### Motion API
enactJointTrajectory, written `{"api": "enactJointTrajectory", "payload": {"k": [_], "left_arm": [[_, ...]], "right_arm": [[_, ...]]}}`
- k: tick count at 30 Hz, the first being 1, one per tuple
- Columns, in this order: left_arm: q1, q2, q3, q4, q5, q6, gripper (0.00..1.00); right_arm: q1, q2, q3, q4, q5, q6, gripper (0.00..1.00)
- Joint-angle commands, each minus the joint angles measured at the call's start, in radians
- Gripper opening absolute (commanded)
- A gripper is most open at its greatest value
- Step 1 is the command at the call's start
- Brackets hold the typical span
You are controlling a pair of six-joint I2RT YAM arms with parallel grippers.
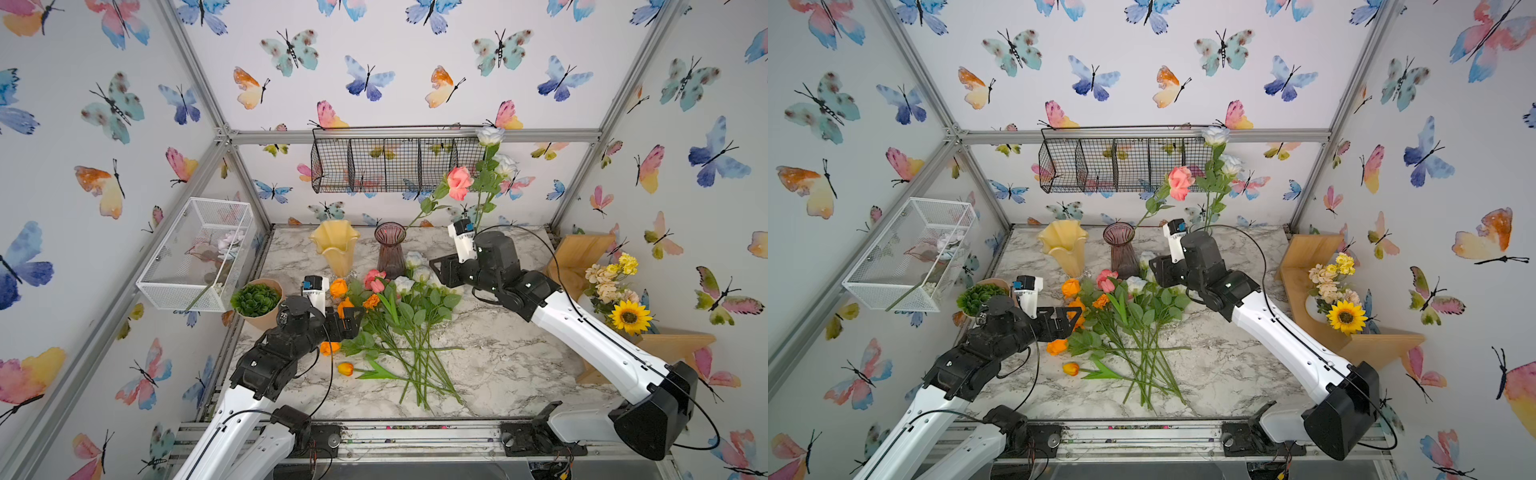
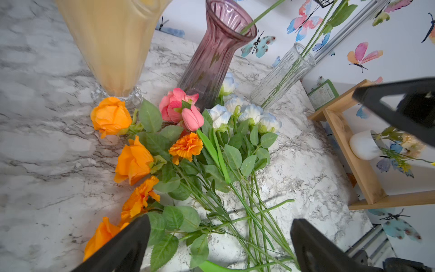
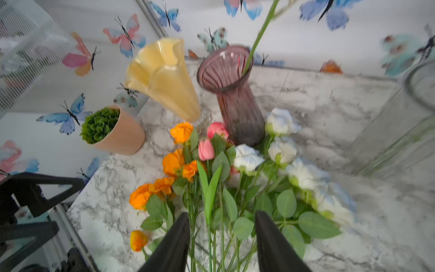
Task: Arrange the flowers in different vases according to their colors
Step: Insert the flower into the vase, then pick up the flower at the center of the board.
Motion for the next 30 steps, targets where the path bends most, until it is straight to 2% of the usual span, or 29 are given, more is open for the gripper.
{"api": "enactJointTrajectory", "payload": {"k": [1, 6, 13, 25, 30], "left_arm": [[-0.052, 0.025, -0.001, 0.048, 0.018, -0.11, 0.98], [-0.112, 0.024, -0.075, 0.103, -0.016, -0.21, 0.98], [-0.132, -0.027, -0.174, 0.117, -0.046, -0.277, 0.99], [-0.186, -0.081, -0.267, 0.131, -0.044, -0.323, 0.99], [-0.197, -0.152, -0.315, 0.134, -0.069, -0.344, 0.99]], "right_arm": [[0.078, -0.016, -0.079, -0.047, -0.053, 0.114, 0.46], [0.17, 0.075, -0.13, -0.005, -0.083, 0.192, 0.42], [0.186, 0.163, -0.201, 0.084, -0.119, 0.202, 0.33], [0.186, 0.359, -0.114, 0.103, -0.094, 0.145, 0.31], [0.186, 0.44, -0.051, 0.102, -0.093, 0.132, 0.32]]}}
